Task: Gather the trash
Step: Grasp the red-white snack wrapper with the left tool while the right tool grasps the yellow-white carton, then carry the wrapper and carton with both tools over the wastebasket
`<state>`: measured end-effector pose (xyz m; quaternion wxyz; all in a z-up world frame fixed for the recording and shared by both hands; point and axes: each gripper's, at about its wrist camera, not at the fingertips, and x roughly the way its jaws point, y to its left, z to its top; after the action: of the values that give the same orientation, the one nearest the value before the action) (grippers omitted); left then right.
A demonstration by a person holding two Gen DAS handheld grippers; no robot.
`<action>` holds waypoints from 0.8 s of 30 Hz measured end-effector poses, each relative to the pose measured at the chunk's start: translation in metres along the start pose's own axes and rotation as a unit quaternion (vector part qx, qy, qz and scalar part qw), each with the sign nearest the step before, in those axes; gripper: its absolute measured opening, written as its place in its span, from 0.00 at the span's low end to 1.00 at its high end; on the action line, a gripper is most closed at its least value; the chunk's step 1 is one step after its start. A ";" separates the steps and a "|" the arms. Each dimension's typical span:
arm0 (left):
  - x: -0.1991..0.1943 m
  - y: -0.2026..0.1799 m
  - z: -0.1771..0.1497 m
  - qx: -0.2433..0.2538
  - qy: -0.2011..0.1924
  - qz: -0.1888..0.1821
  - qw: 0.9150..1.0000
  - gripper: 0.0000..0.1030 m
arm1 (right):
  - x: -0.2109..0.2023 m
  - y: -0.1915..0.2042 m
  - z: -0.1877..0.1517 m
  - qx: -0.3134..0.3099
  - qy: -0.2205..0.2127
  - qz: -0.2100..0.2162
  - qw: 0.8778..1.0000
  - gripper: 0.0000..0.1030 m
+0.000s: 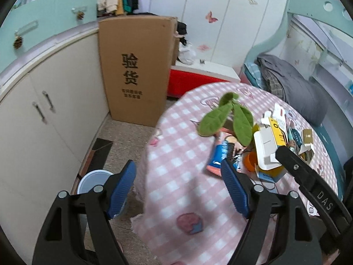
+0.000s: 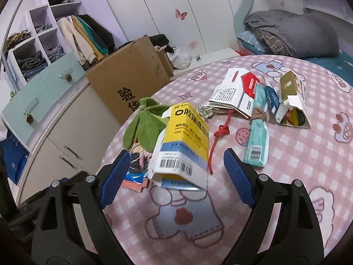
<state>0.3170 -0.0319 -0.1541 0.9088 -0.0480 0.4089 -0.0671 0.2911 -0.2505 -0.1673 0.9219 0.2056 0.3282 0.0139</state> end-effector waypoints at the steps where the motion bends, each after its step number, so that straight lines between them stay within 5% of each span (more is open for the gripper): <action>1: 0.005 -0.004 0.000 0.003 0.003 -0.004 1.000 0.75 | 0.002 -0.001 0.001 0.001 0.003 0.002 1.000 0.74; 3: 0.014 -0.011 0.001 0.008 0.009 -0.012 1.000 0.75 | 0.008 -0.004 0.003 -0.001 0.014 0.002 1.000 0.57; 6: 0.027 -0.024 0.002 0.025 0.013 -0.023 0.999 0.75 | 0.014 -0.010 0.003 0.005 0.029 0.011 1.000 0.45; 12: 0.047 -0.036 0.004 0.032 0.032 -0.046 0.998 0.72 | 0.010 -0.019 0.005 0.003 0.030 0.022 0.999 0.40; 17: 0.054 -0.049 0.002 0.058 0.030 -0.051 0.997 0.28 | 0.002 -0.021 0.004 -0.002 0.021 0.026 0.999 0.34; 24: 0.033 -0.044 -0.002 0.042 0.013 -0.067 0.997 0.12 | -0.019 -0.021 0.005 0.001 0.002 0.029 1.000 0.32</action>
<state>0.3336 -0.0812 -0.1738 0.8980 -0.0366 0.4134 -0.1459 0.2772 -0.2745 -0.1603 0.9200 0.2162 0.3243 0.0410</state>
